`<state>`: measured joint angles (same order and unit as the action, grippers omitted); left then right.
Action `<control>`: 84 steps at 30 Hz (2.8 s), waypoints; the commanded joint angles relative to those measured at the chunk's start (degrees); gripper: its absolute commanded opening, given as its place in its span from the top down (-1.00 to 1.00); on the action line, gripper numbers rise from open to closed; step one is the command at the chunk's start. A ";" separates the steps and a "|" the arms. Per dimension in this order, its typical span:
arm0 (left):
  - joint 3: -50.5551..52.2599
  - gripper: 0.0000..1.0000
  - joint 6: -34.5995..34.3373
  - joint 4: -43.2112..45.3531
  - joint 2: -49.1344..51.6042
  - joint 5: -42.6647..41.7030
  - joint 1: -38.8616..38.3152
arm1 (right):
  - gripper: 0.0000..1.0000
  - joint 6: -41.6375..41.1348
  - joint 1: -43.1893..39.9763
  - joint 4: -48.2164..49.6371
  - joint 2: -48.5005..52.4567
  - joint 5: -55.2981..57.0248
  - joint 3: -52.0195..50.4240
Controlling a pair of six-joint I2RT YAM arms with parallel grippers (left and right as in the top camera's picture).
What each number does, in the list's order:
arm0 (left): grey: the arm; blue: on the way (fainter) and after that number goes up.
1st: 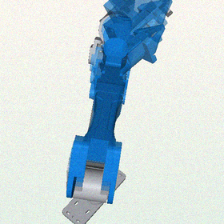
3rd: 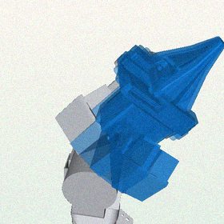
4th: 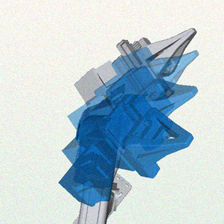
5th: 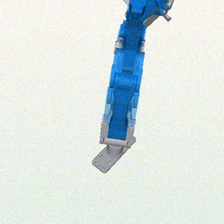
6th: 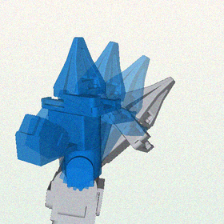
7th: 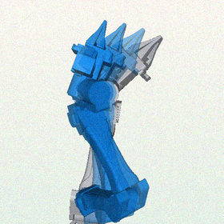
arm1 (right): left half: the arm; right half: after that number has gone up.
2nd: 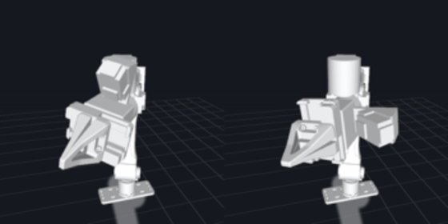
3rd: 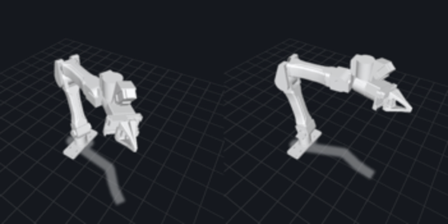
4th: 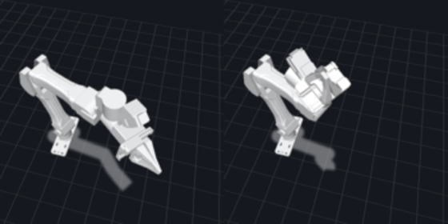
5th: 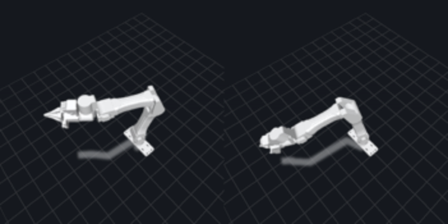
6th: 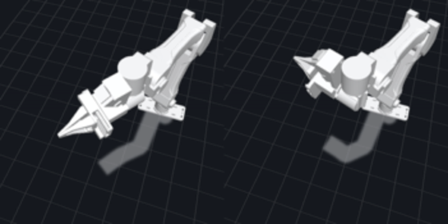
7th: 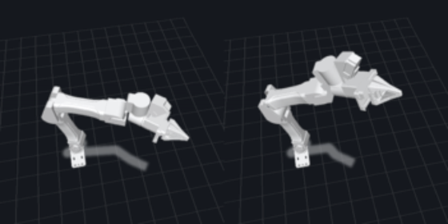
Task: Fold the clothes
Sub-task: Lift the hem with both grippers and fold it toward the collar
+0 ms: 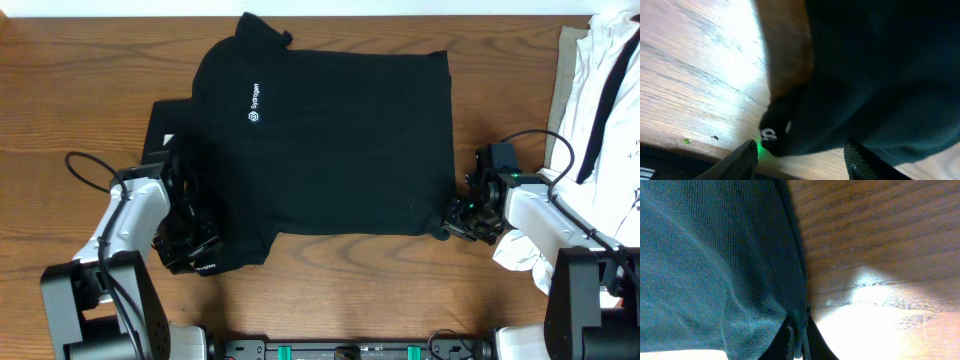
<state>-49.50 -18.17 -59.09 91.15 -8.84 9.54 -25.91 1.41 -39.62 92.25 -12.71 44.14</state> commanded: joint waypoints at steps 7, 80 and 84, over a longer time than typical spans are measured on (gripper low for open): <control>0.70 -0.29 -0.17 3.17 0.33 2.86 2.05 | 0.91 0.92 -0.11 0.48 2.16 1.31 -1.07; -14.27 0.88 0.85 -13.86 -19.37 -9.31 -6.14 | 0.98 8.39 -8.02 -29.14 2.16 8.15 30.38; -16.52 0.88 0.31 -9.05 -15.47 -9.33 -6.14 | 0.98 8.39 -7.69 -27.47 2.16 7.98 31.56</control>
<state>-64.01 -17.78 -69.73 72.64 -19.27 3.62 -18.35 -6.48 -67.92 94.15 -5.34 74.32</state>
